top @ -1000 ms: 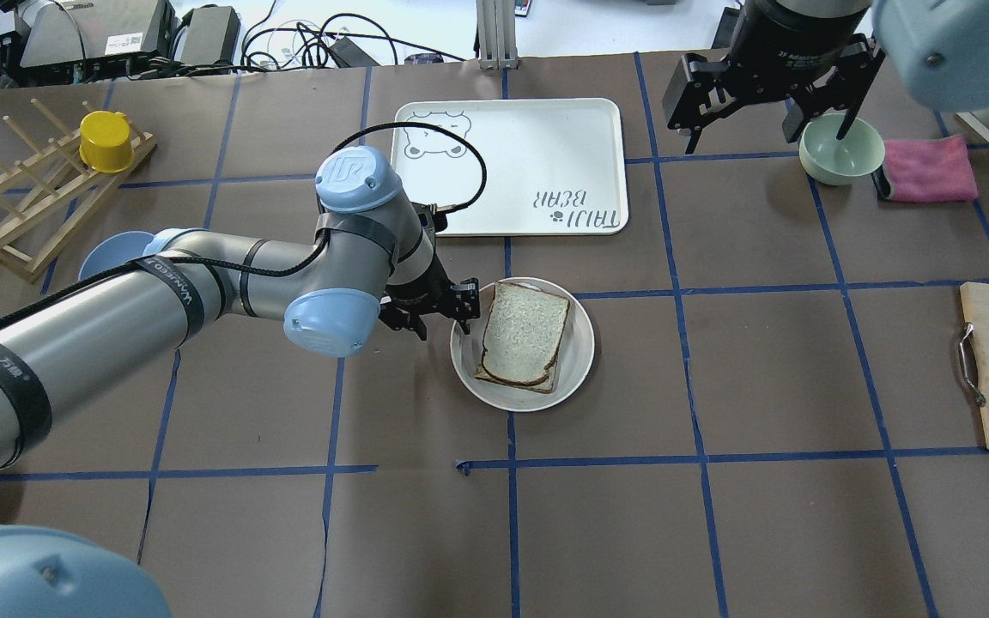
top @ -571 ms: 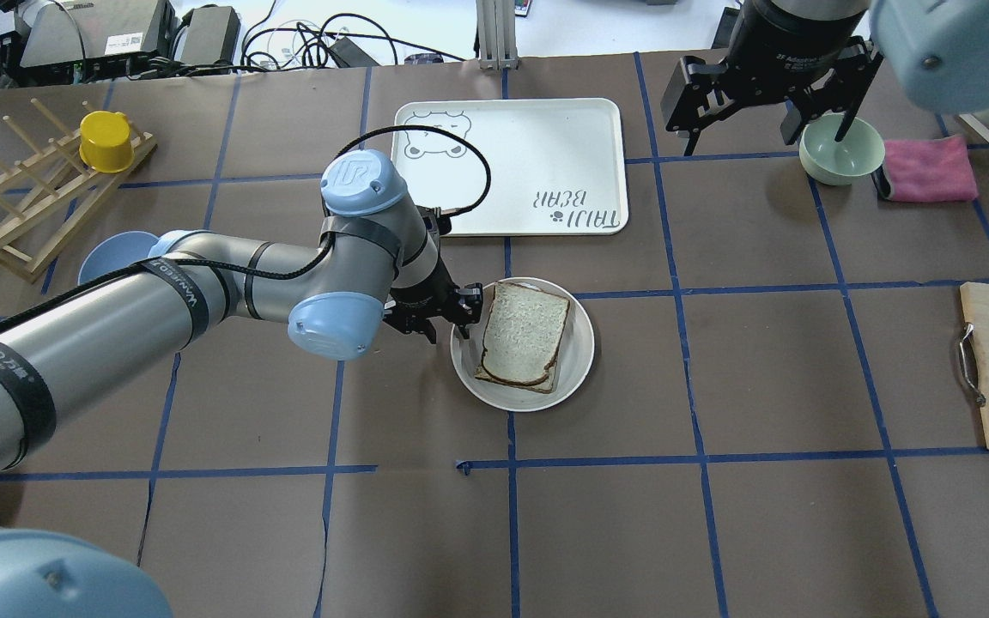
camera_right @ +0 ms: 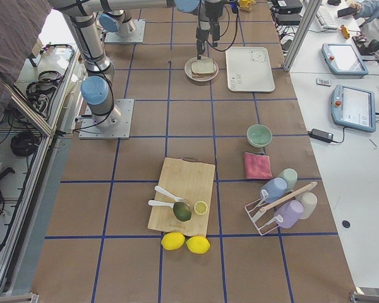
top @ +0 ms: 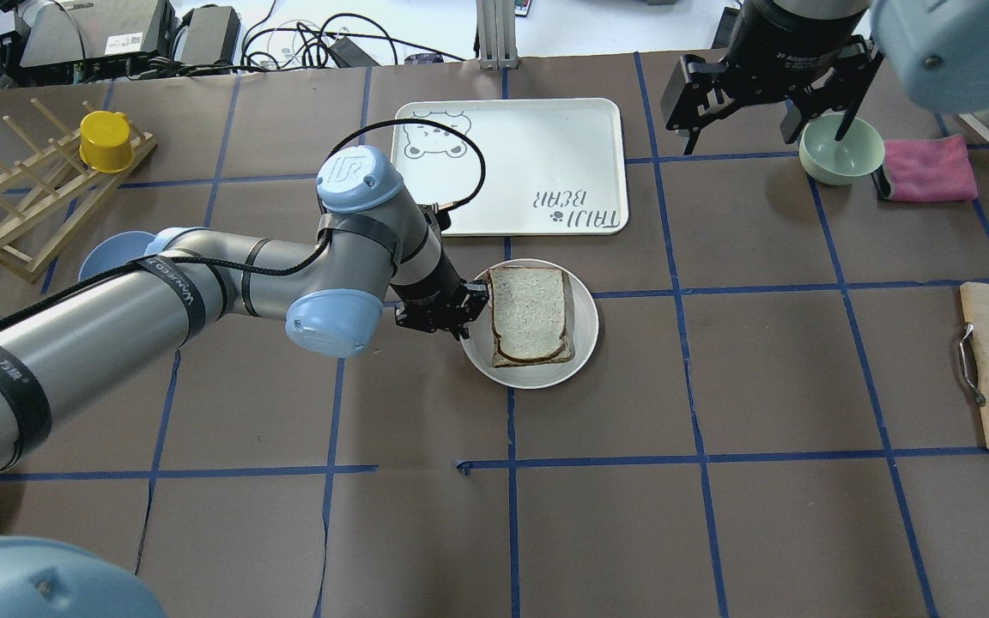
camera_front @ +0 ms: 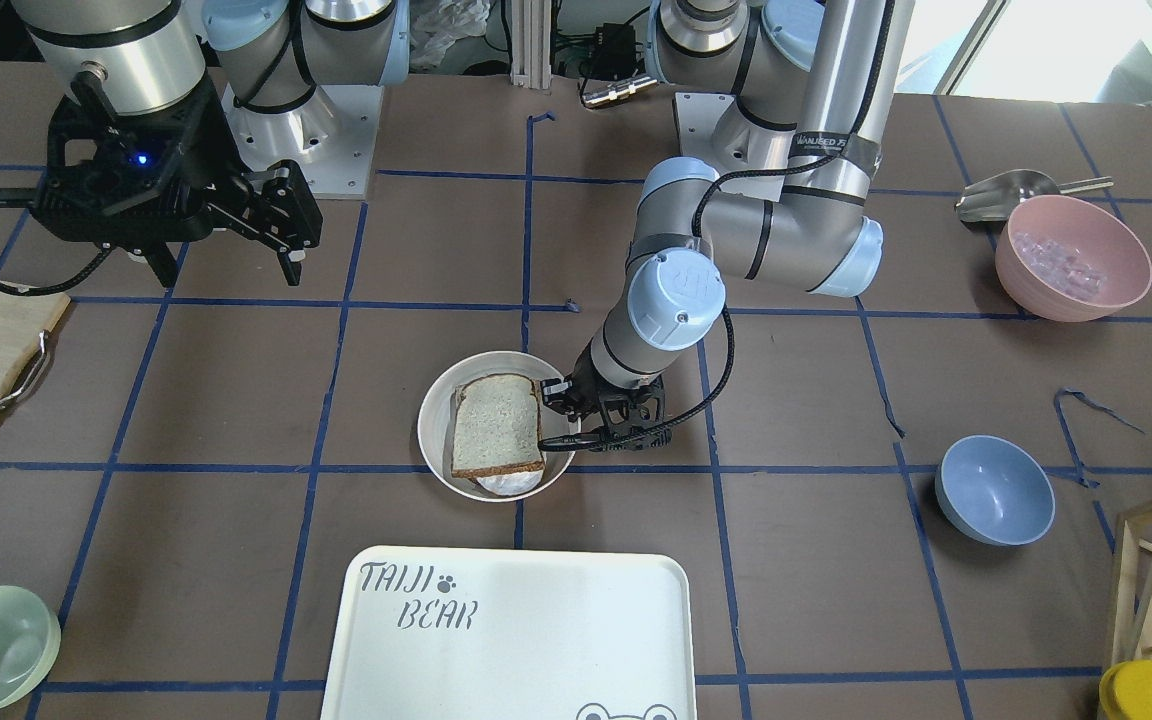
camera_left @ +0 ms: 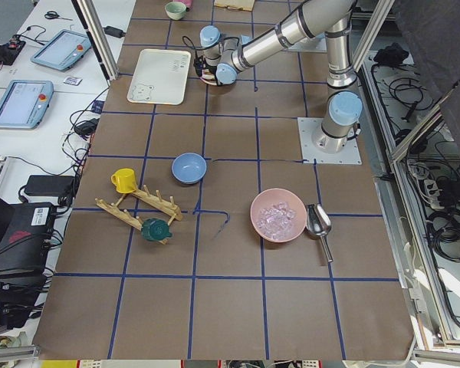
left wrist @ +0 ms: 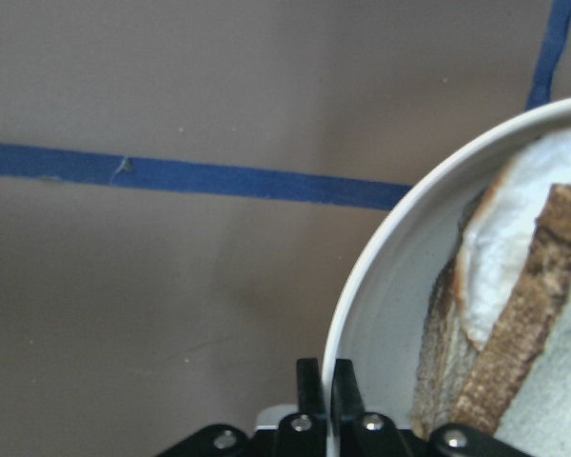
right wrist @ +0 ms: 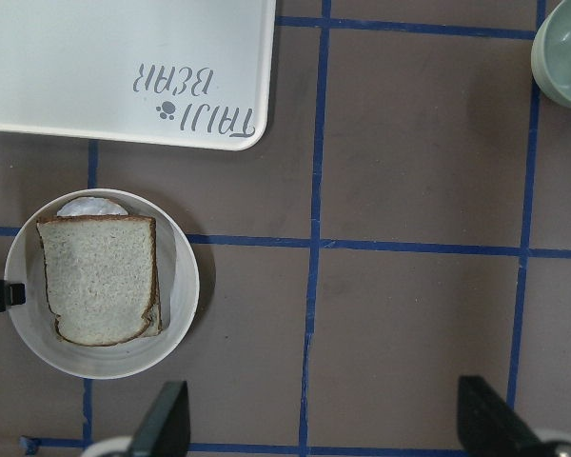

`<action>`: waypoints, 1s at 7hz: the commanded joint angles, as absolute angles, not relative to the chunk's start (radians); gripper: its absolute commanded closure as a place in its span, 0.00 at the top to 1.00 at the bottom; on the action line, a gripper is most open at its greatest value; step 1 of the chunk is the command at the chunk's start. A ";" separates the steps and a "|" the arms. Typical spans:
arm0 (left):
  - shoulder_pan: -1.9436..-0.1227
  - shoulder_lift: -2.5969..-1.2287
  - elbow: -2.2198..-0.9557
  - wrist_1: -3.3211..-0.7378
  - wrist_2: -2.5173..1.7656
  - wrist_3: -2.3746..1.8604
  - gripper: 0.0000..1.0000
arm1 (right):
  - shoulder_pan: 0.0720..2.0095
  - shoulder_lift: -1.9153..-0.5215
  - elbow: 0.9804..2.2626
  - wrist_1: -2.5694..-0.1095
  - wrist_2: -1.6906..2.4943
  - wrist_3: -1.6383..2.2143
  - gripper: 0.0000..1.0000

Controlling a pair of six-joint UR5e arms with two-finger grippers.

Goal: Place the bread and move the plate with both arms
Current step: 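Slide the plate with the left gripper onto the white bear tray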

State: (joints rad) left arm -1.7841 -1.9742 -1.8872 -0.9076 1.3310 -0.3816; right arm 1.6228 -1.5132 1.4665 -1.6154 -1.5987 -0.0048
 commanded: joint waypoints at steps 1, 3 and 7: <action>-1.757 -1.951 -1.884 -0.911 1.324 -0.394 0.00 | 1.623 -1.514 1.466 -1.611 -1.600 -0.005 1.00; -1.729 -1.936 -1.879 -0.910 1.292 -0.396 0.00 | 1.617 -1.513 1.466 -1.585 -1.603 -0.006 1.00; -1.694 -1.922 -1.823 -0.913 1.270 -0.427 0.00 | 1.621 -1.513 1.466 -1.588 -1.600 -0.008 1.00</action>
